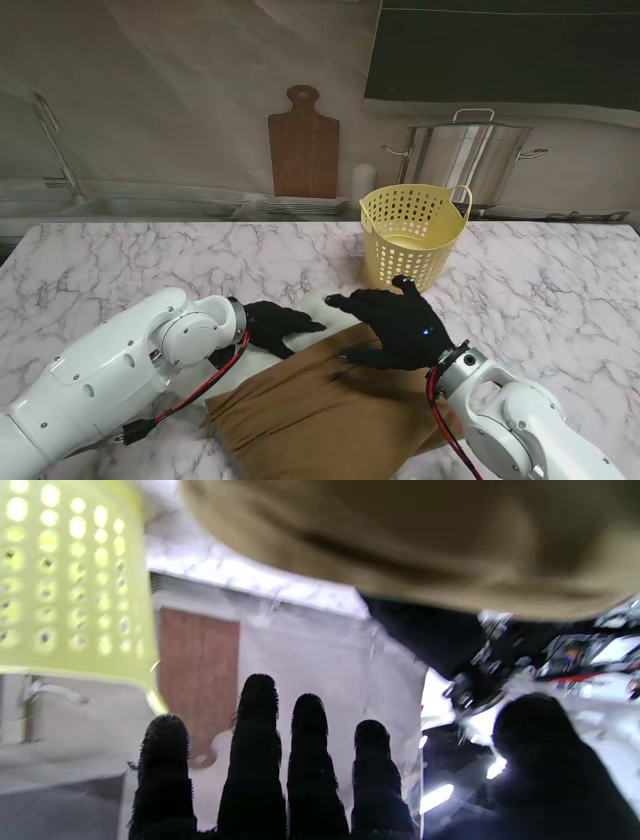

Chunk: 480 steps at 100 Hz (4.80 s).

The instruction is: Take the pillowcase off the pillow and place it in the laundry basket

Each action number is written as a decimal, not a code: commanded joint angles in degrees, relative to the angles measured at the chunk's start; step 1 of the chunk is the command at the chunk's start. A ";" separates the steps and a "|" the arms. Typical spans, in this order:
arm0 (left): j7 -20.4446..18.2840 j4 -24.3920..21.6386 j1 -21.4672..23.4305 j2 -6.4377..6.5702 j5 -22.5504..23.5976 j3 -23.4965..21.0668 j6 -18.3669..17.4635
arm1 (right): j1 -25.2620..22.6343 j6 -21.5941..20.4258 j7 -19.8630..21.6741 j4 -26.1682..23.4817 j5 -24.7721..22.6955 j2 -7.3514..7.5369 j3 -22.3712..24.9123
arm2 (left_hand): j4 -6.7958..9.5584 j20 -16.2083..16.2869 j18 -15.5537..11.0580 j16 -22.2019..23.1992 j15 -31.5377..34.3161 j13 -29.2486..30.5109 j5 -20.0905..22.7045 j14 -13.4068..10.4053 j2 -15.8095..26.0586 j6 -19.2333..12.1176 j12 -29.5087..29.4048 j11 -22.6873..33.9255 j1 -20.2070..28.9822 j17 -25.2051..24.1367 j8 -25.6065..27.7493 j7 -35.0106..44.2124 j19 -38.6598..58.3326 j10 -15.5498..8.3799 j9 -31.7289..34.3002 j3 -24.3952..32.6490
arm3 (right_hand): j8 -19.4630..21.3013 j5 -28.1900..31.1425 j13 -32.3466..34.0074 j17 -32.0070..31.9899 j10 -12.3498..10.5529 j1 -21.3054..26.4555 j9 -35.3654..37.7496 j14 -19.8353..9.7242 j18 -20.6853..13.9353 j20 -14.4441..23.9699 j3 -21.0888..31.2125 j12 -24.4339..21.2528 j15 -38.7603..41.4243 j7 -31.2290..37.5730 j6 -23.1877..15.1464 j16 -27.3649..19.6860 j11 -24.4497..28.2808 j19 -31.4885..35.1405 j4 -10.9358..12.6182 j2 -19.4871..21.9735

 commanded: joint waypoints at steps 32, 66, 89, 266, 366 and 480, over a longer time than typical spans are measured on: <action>-3.67 0.82 2.10 0.32 2.13 -1.91 0.59 | -1.07 -4.99 9.77 3.47 0.63 1.14 -2.49 | 4.43 1.36 0.69 1.23 1.45 2.21 3.66 -0.63 0.97 -2.01 1.22 1.92 5.77 0.14 2.41 4.14 41.49 -0.73 2.24 2.86 | 2.76 17.37 17.62 1.96 -12.94 23.66 30.98 -6.98 2.35 -11.67 18.04 21.16 8.24 28.94 -18.45 6.52 10.15 -2.00 -2.62 -17.53; -5.52 -1.53 5.99 0.73 5.04 -7.58 -0.34 | 2.75 -9.17 -7.71 10.01 -8.92 1.71 -1.20 | 4.18 1.36 0.72 1.25 1.40 2.07 3.48 -0.48 0.88 -1.87 1.24 1.89 5.19 -0.05 2.29 3.82 41.39 -0.72 2.29 2.15 | 7.36 29.71 21.28 9.27 -13.01 25.72 31.72 -9.49 -0.97 -6.32 27.63 31.52 13.66 41.32 -23.55 11.74 17.91 6.13 -7.44 -13.22; -7.49 -6.87 12.82 0.98 10.05 -16.77 -3.32 | 14.68 -11.66 -9.07 17.10 -8.17 2.03 -7.72 | 3.89 1.22 1.05 1.15 1.29 2.08 5.91 -0.28 1.25 -1.13 1.32 2.17 5.03 -0.26 2.60 4.80 40.98 -0.56 3.51 1.74 | 8.88 28.76 20.80 11.55 -13.77 26.32 31.26 -10.12 -2.93 -3.76 25.73 30.55 13.49 41.73 -24.46 10.18 18.01 9.44 -7.53 -11.70; -13.18 2.53 4.53 2.53 1.42 -4.57 2.65 | -0.95 -6.54 -10.83 13.86 -13.64 2.34 8.45 | 1.07 -3.97 1.37 -5.56 -3.17 -5.71 -1.89 -0.62 -8.05 3.04 -2.51 -0.56 -10.61 -5.10 -3.62 0.36 25.36 -1.58 -3.98 0.33 | 14.30 28.21 21.01 14.40 -12.56 28.59 30.62 -9.13 -4.07 1.20 25.56 29.51 13.94 43.93 -23.63 9.24 19.66 12.68 -7.75 -8.79; -10.70 -2.43 8.52 1.71 2.22 -10.87 -0.32 | 5.27 -1.23 19.18 9.72 8.79 1.28 -0.29 | 0.86 -2.35 1.18 -4.87 -2.45 -4.44 -1.13 -0.44 -5.23 3.03 -2.34 -0.34 -10.68 -4.51 -3.42 0.64 26.22 -1.13 -3.30 0.12 | -18.66 -5.06 40.16 23.59 -14.43 6.96 47.61 -8.03 2.47 2.34 37.04 16.26 33.68 17.43 2.70 15.19 50.36 15.70 1.97 -25.21; 9.55 -17.09 19.73 -2.44 11.19 -29.28 -2.25 | 10.59 -8.62 0.48 15.47 -8.54 2.43 -4.32 | -0.08 -3.42 3.64 -4.33 -1.65 -2.13 12.16 0.34 9.81 3.61 -0.70 2.48 2.14 -3.91 0.36 6.84 28.75 -0.18 6.76 -0.49 | 16.26 35.87 32.64 15.04 -12.65 7.44 44.11 -9.67 0.88 2.24 21.58 23.38 25.64 49.26 -21.09 12.72 38.33 10.54 -7.58 -21.57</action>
